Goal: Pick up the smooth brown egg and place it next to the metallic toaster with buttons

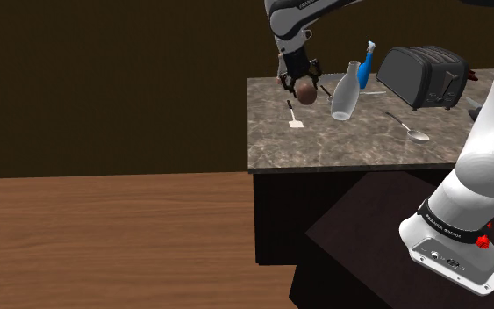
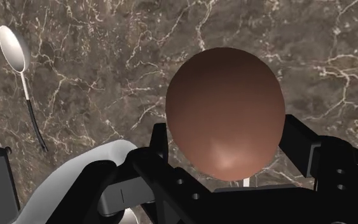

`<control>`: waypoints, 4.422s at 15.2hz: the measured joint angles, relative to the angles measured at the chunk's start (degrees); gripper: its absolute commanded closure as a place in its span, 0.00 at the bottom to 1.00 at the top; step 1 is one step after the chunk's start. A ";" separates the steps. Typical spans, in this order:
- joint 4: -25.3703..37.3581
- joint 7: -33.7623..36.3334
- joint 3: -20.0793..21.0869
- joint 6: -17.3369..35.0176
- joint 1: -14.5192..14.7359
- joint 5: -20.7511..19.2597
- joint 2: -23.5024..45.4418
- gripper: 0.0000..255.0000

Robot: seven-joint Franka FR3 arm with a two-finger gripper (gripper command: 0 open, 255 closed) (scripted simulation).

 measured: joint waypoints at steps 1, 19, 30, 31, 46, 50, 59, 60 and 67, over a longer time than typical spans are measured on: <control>0.60 -0.26 -0.02 -0.75 -0.03 0.03 -0.20 1.00; 12.39 -2.88 0.17 -13.64 0.49 0.22 -1.57 1.00; 7.88 -9.08 -2.24 -13.91 -3.06 -0.65 -7.86 1.00; 7.17 -10.27 -2.79 -13.59 -3.76 -0.91 -8.58 1.00; -5.76 -28.01 -12.64 -4.52 -13.80 -5.62 -18.25 1.00; -7.16 -32.69 -15.56 -1.73 -16.41 -6.89 -18.70 1.00; -4.81 -44.42 -22.43 3.53 -22.57 -8.35 -15.82 1.00; -4.18 -45.72 -23.12 3.92 -23.24 -8.33 -15.34 1.00; 2.58 -55.51 -27.86 6.87 -28.41 -6.69 -9.25 1.00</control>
